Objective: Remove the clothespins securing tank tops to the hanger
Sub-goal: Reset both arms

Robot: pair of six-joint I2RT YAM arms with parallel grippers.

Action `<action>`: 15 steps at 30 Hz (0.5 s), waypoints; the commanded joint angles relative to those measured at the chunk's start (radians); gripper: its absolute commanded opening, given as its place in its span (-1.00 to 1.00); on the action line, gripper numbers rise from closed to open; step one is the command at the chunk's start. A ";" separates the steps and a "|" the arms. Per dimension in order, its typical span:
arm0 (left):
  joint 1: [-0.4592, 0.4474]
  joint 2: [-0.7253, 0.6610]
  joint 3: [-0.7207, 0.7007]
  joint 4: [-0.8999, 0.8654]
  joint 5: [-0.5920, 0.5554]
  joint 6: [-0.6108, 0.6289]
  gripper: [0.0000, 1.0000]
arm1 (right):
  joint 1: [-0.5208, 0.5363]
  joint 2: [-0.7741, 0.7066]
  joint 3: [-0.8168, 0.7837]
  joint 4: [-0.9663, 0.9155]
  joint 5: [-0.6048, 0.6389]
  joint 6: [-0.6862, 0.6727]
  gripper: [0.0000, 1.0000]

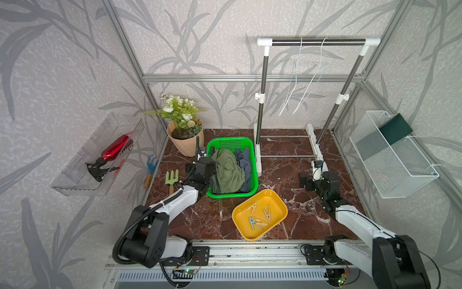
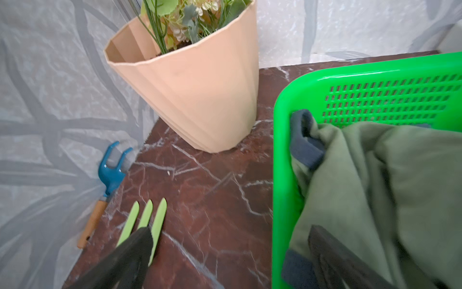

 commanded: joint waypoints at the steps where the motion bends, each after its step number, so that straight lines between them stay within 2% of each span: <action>1: 0.017 0.145 -0.023 0.289 -0.088 0.231 0.98 | -0.009 0.162 -0.026 0.444 0.035 -0.039 0.98; 2: 0.022 0.182 0.002 0.257 -0.096 0.230 0.98 | -0.009 0.238 -0.039 0.544 0.017 -0.033 0.98; 3: 0.025 0.199 0.043 0.147 -0.062 0.191 0.98 | -0.009 0.322 -0.046 0.647 0.006 -0.038 0.98; 5: 0.035 0.226 0.022 0.151 0.077 0.221 0.98 | -0.008 0.473 -0.068 0.843 -0.004 -0.043 0.98; 6: 0.039 0.234 -0.013 0.233 0.112 0.255 0.98 | -0.009 0.433 -0.071 0.768 -0.015 -0.048 0.98; 8: 0.038 0.188 -0.041 0.208 0.174 0.254 0.98 | -0.009 0.356 -0.046 0.610 -0.027 -0.055 0.98; 11: 0.054 0.134 -0.097 0.262 0.206 0.235 0.98 | -0.008 0.456 -0.076 0.829 -0.107 -0.081 0.98; 15: 0.083 0.077 -0.179 0.369 0.224 0.202 0.98 | -0.007 0.426 -0.089 0.797 -0.117 -0.094 0.98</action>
